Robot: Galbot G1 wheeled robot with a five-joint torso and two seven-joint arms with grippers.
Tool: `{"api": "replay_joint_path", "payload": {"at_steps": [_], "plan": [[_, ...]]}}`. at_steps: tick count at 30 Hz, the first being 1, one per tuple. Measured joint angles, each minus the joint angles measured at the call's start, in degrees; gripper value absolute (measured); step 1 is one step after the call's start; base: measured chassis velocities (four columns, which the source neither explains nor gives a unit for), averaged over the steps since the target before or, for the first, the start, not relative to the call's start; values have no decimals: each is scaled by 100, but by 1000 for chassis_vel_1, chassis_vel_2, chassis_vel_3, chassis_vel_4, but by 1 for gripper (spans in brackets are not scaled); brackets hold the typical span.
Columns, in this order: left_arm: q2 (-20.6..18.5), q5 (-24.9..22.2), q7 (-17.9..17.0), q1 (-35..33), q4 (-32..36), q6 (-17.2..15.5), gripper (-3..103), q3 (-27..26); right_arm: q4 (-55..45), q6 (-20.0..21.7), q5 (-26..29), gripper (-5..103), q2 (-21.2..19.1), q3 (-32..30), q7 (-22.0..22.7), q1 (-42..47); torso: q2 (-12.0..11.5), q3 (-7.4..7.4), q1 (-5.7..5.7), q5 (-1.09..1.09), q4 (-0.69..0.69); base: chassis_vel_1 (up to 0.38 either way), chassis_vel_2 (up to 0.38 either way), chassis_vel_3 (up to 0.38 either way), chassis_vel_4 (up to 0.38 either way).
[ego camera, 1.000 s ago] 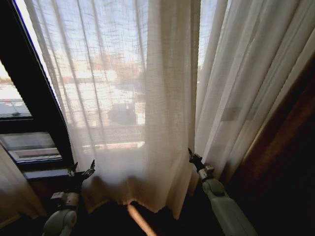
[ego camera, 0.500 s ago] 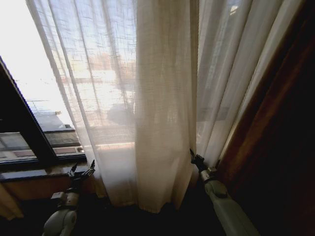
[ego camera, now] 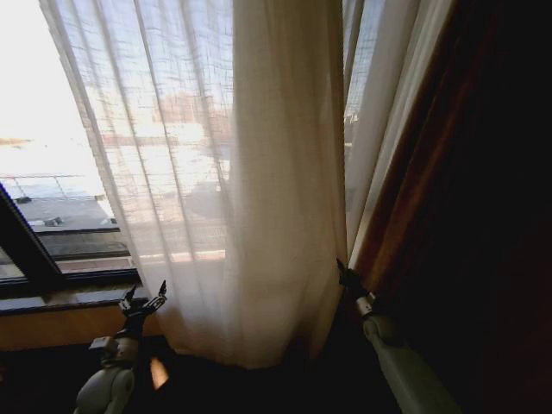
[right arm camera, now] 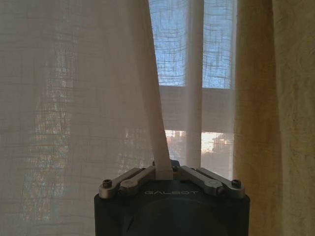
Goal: Open the curtains by pulling them apart, changing their state from closed to fully open.
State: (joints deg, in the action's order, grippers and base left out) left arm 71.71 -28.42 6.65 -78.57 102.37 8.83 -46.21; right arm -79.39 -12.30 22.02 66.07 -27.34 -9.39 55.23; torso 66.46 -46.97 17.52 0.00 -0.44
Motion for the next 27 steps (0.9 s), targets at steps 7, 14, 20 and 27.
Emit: {"api": "replay_joint_path", "payload": {"at_steps": [7, 14, 20, 27], "plan": [[0, 0, 0, 0, 0, 0, 100, 0, -100, -151, 116, 0, 29, -14, 9, 122, 0, 0, 0, -2, -2, -347, -348, 332, 359], [1, 0, 1, 0, 1, 0, 100, 1, -261, -329, 182, 0, 64, 8, -73, 187, -1, 0, -1, 2, -3, -291, -285, 314, 290], [1, 0, 2, 0, 1, 0, 100, 2, -455, -295, 229, 0, 45, -15, -45, 263, -1, -1, -1, 3, -2, -53, -70, 73, 36], [-2, 0, -3, 0, 0, 0, 100, -4, -533, -337, 78, 0, 19, -67, -101, 347, 0, 0, 0, -1, 2, 14, 12, -11, -18]]}}
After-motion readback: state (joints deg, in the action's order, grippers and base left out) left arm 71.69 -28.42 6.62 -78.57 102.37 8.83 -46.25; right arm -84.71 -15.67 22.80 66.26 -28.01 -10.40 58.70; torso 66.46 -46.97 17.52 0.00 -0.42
